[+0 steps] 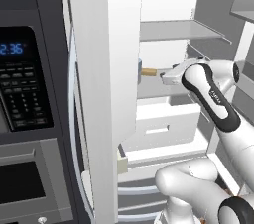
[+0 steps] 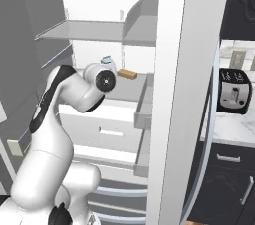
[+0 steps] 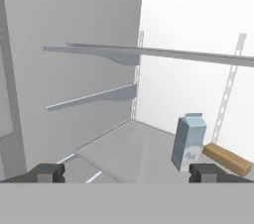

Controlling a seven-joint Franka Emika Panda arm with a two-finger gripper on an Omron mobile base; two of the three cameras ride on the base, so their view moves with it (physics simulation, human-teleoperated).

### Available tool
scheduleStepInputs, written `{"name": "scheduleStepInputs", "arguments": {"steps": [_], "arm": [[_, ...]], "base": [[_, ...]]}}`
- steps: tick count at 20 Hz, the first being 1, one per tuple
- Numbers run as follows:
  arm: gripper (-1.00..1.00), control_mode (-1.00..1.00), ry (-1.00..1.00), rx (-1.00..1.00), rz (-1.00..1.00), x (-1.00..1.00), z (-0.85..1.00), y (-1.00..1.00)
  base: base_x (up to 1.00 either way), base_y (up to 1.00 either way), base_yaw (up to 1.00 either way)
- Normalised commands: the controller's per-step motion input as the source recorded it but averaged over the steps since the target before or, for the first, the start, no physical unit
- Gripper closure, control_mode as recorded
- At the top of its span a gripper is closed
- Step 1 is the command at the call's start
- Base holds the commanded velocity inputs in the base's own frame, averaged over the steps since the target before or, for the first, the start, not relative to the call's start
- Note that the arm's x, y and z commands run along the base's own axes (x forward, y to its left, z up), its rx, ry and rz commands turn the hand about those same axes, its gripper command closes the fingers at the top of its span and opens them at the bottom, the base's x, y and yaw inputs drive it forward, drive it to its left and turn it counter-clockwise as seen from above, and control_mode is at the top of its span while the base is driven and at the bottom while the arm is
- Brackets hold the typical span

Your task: Take out the milk from the fridge and place it on the tray on the counter. Then take the sugar cube near the tray and place it in the tray.

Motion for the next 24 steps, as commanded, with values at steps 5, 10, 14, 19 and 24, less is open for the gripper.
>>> {"name": "scheduleStepInputs", "arguments": {"steps": [5,10,14,19,24], "arm": [[-1.0,-1.0,0.0,0.01,0.01,0.26,0.0,0.07],[-1.0,-1.0,0.0,0.0,0.04,0.28,0.0,0.01],[-1.0,-1.0,-0.04,0.0,0.06,0.15,0.0,0.0],[-1.0,-1.0,-0.01,0.0,0.04,0.12,-0.01,0.0],[-1.0,-1.0,0.03,0.03,0.05,0.21,-0.04,0.0]], "base": [[0.0,0.0,0.0],[0.0,0.0,0.0],[0.0,0.0,0.0],[0.0,0.0,0.0],[0.0,0.0,0.0]]}}
